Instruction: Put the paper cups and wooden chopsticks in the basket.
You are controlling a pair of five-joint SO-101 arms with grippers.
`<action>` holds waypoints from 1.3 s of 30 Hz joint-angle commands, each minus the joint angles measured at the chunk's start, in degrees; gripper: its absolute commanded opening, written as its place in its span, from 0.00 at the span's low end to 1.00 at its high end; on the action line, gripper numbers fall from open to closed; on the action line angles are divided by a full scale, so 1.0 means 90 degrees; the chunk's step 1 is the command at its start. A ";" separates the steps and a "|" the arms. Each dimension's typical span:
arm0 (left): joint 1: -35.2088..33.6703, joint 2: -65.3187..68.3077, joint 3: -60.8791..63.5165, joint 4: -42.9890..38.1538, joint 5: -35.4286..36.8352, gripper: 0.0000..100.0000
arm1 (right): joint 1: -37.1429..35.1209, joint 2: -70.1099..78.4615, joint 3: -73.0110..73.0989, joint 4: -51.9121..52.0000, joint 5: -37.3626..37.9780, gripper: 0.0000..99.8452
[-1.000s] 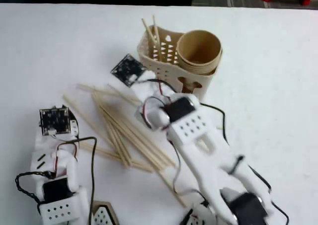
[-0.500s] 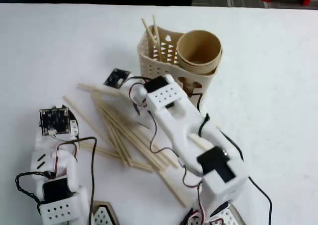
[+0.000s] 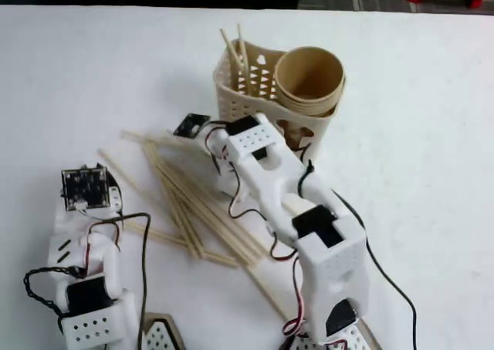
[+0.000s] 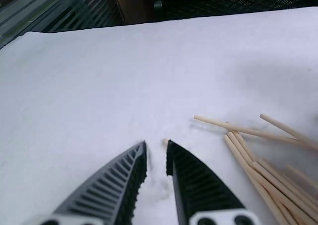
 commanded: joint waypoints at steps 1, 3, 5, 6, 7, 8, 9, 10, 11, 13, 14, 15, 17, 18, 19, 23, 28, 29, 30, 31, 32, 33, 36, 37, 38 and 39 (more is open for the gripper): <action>0.0054 -0.0093 -0.0029 -0.0107 -0.0078 0.09 | -0.0142 0.0093 -0.0137 0.0044 0.0049 0.15; 0.0054 -0.0093 -0.0029 -0.0107 -0.0078 0.09 | -0.0239 0.0190 -0.0137 0.0034 0.0049 0.08; 0.0054 -0.0093 -0.0029 -0.0098 -0.0078 0.09 | -0.0317 0.0259 -0.0137 0.0024 0.0049 0.02; 0.0054 -0.0093 -0.0029 -0.0098 -0.0078 0.09 | -0.0337 0.0259 -0.0137 0.0024 0.0049 0.01; 0.0054 -0.0093 -0.0029 -0.0098 -0.0078 0.09 | -0.0357 0.0259 -0.0137 0.0044 0.0049 0.02; 0.0054 -0.0093 -0.0029 -0.0098 -0.0078 0.09 | -0.0366 0.0239 -0.0137 0.0054 0.0049 0.02; 0.0054 -0.0093 -0.0029 -0.0098 -0.0078 0.09 | -0.0366 0.0239 -0.0137 0.0054 0.0049 0.02; 0.0054 -0.0093 -0.0029 -0.0098 -0.0078 0.09 | -0.0366 0.0230 -0.0137 0.0054 0.0049 0.02; 0.0054 -0.0093 -0.0029 -0.0098 -0.0078 0.09 | -0.0366 0.0230 -0.0137 0.0054 0.0049 0.02; 0.0054 -0.0093 -0.0029 -0.0098 -0.0078 0.09 | -0.0366 0.0210 -0.0147 0.0103 0.0049 0.02; 0.0054 -0.0093 -0.0029 -0.0098 -0.0078 0.09 | -0.0366 0.0142 -0.0156 0.0190 0.0049 0.02; 0.0054 -0.0093 -0.0029 -0.0098 -0.0078 0.09 | -0.0366 0.0034 -0.0205 0.0298 0.0049 0.02; 0.0054 -0.0093 -0.0029 -0.0107 -0.0078 0.09 | -0.0366 -0.0308 -0.0274 0.0542 0.0049 0.02; 0.0054 -0.0093 -0.0029 -0.0107 -0.0078 0.09 | -0.0366 -0.0523 -0.0283 0.0620 0.0049 0.02; 0.0054 -0.0093 -0.0029 -0.0107 -0.0078 0.09 | -0.0366 -0.0747 -0.0264 0.0689 0.0049 0.02; 0.0054 -0.0093 -0.0029 -0.0107 -0.0078 0.09 | -0.0366 -0.1499 -0.0234 0.0825 0.0000 0.02; 0.0054 -0.0093 -0.0029 -0.0107 -0.0078 0.09 | -0.0366 -0.2183 -0.0234 0.0913 -0.0020 0.02; 0.0054 -0.0093 -0.0029 -0.0107 -0.0078 0.09 | -0.0366 -0.2320 -0.0234 0.0913 -0.0078 0.02; 0.0054 -0.0093 -0.0029 -0.0107 -0.0078 0.09 | -0.0366 -0.2418 -0.0234 0.0913 -0.0156 0.02; 0.0054 -0.0093 -0.0029 -0.0107 -0.0078 0.09 | -0.0366 -0.2515 -0.0234 0.0923 -0.0205 0.02; 0.0054 -0.0093 -0.0029 -0.0107 -0.0078 0.09 | -0.0366 -0.2593 -0.0225 0.0972 -0.0234 0.02; 0.0054 -0.0093 -0.0029 -0.0107 -0.0078 0.09 | -0.0366 -0.2642 -0.0225 0.1099 -0.0215 0.02; 0.0054 -0.0093 -0.0029 -0.0107 -0.0078 0.09 | -0.0366 -0.2603 -0.0117 0.1392 -0.0176 0.02; 0.0054 -0.0093 -0.0029 -0.0107 -0.0078 0.09 | -0.0366 -0.2574 0.0039 0.1392 -0.0156 0.02; 0.0054 -0.0093 -0.0029 -0.0107 -0.0078 0.09 | -0.0366 -0.2545 0.0205 0.1333 -0.0068 0.02; 0.0054 -0.0093 -0.0029 -0.0107 -0.0078 0.09 | -0.0366 -0.2505 0.0420 0.1245 0.0098 0.02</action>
